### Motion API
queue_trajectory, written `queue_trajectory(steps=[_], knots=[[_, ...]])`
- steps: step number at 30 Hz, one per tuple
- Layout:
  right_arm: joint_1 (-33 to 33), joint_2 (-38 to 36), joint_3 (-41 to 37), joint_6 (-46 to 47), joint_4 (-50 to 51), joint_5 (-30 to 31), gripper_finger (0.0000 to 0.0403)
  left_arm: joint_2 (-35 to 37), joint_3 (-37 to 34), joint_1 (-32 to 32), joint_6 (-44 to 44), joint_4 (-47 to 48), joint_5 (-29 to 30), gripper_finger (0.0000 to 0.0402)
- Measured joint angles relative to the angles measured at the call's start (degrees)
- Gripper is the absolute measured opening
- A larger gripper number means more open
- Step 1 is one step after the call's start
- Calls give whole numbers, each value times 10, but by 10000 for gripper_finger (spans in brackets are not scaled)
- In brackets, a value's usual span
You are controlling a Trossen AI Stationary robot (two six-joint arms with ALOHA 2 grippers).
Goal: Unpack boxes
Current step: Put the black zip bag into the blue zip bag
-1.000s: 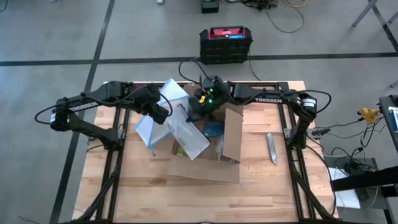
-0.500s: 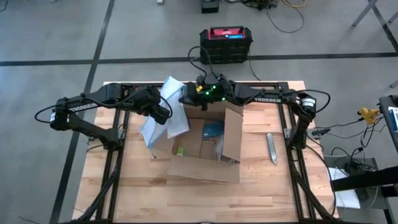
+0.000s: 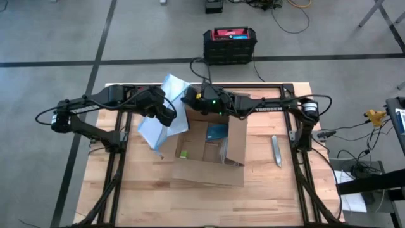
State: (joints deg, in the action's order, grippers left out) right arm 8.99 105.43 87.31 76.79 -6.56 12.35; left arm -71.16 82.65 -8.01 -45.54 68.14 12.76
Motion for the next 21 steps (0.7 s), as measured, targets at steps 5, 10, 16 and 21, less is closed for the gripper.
queue_trajectory(steps=[5, 10, 16, 21], knots=[[-22, 14, 0, -3, -87, -5, 0, 0, 0, 0, 4, 2, -1, 0], [-30, 15, 0, -11, -56, 3, 0, 0, 0, 0, 9, 13, 0, 0], [-31, 18, 0, -89, 15, 81, 0, 0, 0, 0, 3, 3, 2, 0], [-39, 18, 8, -199, -10, 97, 0, 0, 0, 0, 0, -22, -2, 0]])
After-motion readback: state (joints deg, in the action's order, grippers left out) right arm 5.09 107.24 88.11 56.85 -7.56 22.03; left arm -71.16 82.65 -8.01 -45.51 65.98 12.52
